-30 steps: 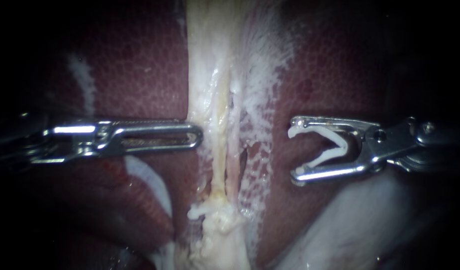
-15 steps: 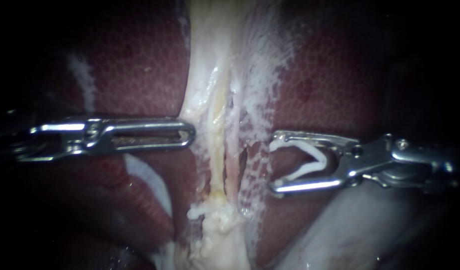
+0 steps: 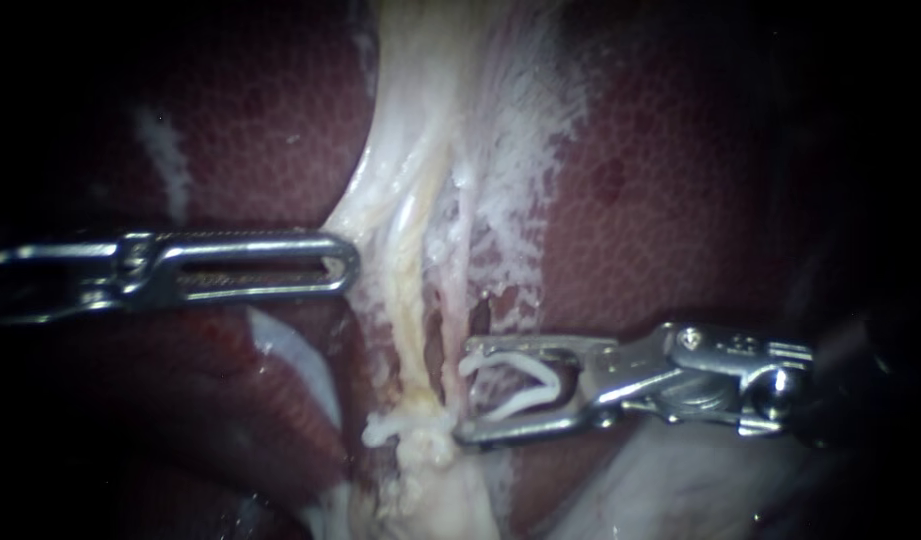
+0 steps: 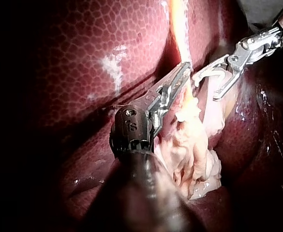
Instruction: Clipping second clip left tube
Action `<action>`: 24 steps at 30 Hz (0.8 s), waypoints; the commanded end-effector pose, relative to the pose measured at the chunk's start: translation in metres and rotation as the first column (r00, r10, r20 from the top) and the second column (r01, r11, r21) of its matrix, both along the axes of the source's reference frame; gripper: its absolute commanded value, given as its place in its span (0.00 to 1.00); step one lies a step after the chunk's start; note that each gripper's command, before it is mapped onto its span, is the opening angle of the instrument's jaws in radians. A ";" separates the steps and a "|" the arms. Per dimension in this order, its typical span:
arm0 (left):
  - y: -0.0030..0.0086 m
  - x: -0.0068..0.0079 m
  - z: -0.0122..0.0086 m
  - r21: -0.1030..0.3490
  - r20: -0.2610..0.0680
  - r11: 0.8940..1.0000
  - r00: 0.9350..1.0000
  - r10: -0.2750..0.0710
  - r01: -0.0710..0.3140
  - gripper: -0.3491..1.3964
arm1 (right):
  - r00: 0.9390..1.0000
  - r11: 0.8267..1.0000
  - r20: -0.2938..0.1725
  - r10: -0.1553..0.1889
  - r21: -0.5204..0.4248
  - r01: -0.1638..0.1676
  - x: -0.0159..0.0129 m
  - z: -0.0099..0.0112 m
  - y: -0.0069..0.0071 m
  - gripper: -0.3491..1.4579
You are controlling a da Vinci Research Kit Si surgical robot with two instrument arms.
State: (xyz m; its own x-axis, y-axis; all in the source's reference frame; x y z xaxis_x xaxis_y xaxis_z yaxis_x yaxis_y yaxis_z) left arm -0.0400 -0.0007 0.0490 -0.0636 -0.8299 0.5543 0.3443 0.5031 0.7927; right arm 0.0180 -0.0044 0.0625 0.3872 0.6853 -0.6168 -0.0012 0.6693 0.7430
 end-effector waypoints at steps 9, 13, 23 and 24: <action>-0.0002 0.0002 -0.0008 0.005 0.004 1.000 1.000 -0.002 0.002 0.00 | 1.000 1.000 0.004 -0.015 0.001 0.015 0.0020 0.0014 0.0002 0.49; -0.0002 0.0002 -0.0008 0.005 0.004 1.000 1.000 -0.002 0.002 0.00 | 1.000 1.000 -0.005 -0.026 0.002 0.026 0.0035 0.0019 -0.0001 0.49; -0.0002 0.0003 -0.0007 0.005 0.005 1.000 1.000 -0.001 0.001 0.00 | 0.998 0.998 -0.023 -0.057 0.039 0.058 0.0059 0.0020 -0.0014 0.48; -0.0002 0.0003 -0.0007 0.005 0.005 1.000 1.000 -0.001 0.001 0.00 | 0.998 0.997 -0.025 -0.059 0.039 0.060 0.0060 0.0019 -0.0014 0.48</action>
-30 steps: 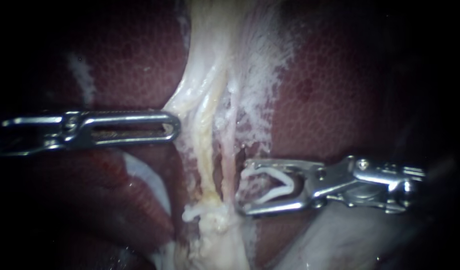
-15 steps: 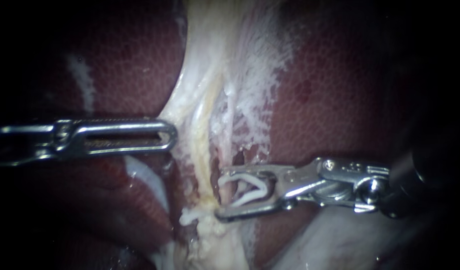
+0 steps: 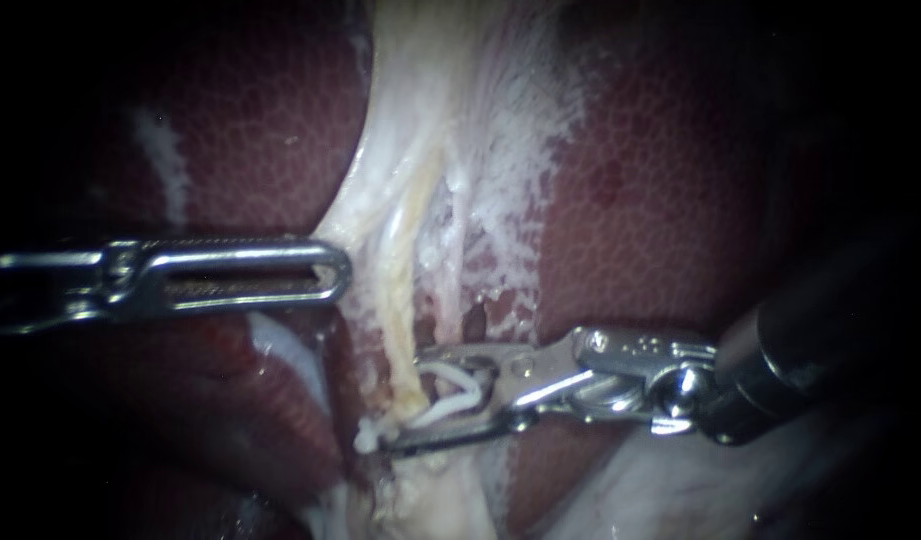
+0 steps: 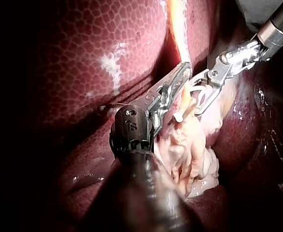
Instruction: Clipping second clip left tube
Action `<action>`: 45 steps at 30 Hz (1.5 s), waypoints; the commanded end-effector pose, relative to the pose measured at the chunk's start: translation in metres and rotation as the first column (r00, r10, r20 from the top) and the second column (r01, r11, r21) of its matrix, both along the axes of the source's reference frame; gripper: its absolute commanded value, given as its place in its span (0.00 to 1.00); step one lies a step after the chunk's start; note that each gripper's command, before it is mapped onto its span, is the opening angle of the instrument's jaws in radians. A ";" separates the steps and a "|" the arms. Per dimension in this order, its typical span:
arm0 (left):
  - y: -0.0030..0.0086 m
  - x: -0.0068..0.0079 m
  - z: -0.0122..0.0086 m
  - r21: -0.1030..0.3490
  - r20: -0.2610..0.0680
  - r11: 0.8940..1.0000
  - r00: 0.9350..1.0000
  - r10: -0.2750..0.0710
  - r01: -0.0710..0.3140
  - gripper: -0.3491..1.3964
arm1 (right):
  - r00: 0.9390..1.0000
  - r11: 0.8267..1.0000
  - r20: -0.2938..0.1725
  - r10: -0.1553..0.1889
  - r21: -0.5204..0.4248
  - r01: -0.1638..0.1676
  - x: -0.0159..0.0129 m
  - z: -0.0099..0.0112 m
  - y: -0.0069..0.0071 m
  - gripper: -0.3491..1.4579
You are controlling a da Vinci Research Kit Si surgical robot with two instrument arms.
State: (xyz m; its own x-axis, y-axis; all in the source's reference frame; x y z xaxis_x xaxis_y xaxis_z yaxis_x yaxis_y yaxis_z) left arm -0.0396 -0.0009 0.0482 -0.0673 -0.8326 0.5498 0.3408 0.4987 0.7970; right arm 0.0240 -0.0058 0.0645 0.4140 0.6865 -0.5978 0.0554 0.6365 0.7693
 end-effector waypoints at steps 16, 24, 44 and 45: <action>0.0000 0.0000 0.0005 -0.001 0.000 1.000 1.000 0.001 -0.001 0.00 | 1.000 0.997 0.008 -0.009 0.073 0.009 0.0011 0.0000 -0.0003 0.42; 0.0000 -0.0001 0.0006 -0.001 0.000 1.000 1.000 0.000 0.000 0.00 | 1.000 0.997 0.009 -0.007 0.074 0.006 0.0022 0.0002 -0.0002 0.40; -0.0001 -0.0001 0.0006 -0.002 0.000 1.000 1.000 0.000 0.000 0.00 | 0.996 0.999 0.089 0.004 0.038 -0.008 0.0010 0.0025 0.0004 0.00; -0.0001 -0.0001 0.0006 -0.002 -0.001 1.000 1.000 0.000 0.000 0.00 | 0.996 0.999 0.089 0.004 0.038 -0.008 0.0010 0.0025 0.0004 0.00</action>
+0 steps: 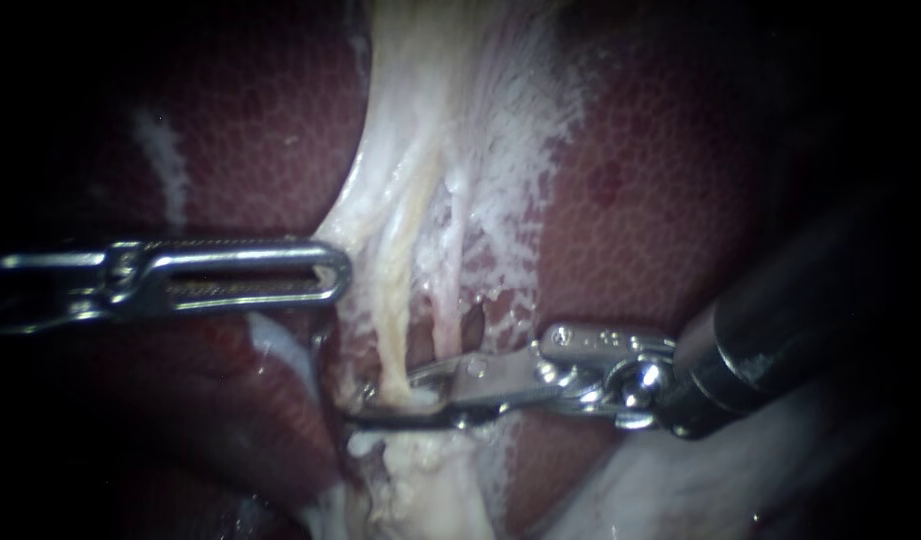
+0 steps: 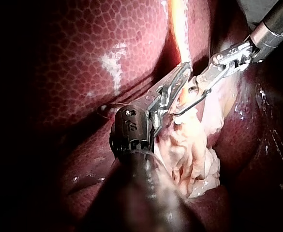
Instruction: Clipping second clip left tube
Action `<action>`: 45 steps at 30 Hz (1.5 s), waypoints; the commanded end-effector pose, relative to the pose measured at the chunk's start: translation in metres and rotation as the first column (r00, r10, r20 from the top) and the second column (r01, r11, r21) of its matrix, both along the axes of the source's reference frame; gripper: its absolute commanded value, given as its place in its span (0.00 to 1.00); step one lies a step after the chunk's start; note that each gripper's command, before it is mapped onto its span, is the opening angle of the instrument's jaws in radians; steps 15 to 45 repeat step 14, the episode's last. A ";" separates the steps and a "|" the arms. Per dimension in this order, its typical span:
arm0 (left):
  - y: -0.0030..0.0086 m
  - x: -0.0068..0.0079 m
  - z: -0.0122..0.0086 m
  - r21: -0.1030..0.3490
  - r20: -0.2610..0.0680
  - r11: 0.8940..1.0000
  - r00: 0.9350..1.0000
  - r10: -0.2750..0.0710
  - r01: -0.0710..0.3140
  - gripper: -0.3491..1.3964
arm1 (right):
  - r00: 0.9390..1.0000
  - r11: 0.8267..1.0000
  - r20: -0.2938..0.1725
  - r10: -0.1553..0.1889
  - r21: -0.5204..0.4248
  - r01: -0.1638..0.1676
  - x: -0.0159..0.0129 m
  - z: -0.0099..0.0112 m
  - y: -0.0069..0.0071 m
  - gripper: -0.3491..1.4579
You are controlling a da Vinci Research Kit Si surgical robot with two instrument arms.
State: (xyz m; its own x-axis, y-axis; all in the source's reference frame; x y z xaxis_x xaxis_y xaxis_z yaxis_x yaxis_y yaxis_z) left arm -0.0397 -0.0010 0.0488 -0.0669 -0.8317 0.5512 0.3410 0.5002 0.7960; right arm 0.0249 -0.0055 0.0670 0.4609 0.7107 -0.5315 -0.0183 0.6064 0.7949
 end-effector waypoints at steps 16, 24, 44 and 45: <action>0.0000 -0.0001 0.0001 -0.001 0.000 1.000 1.000 0.000 0.000 0.00 | 1.000 1.000 -0.001 -0.001 -0.001 0.001 0.0000 -0.0001 -0.0002 0.00; 0.0000 -0.0001 0.0001 -0.001 0.000 1.000 1.000 0.000 0.000 0.00 | 1.000 1.000 -0.001 -0.001 -0.001 0.001 0.0000 -0.0001 -0.0002 0.00; 0.0000 -0.0001 0.0001 -0.001 0.000 1.000 1.000 0.000 0.000 0.00 | 1.000 1.000 -0.001 -0.001 -0.001 0.001 0.0000 -0.0001 -0.0002 0.00; 0.0000 -0.0001 0.0001 -0.001 0.000 1.000 1.000 0.000 0.000 0.00 | 1.000 1.000 -0.001 -0.001 -0.001 0.001 0.0000 -0.0001 -0.0002 0.00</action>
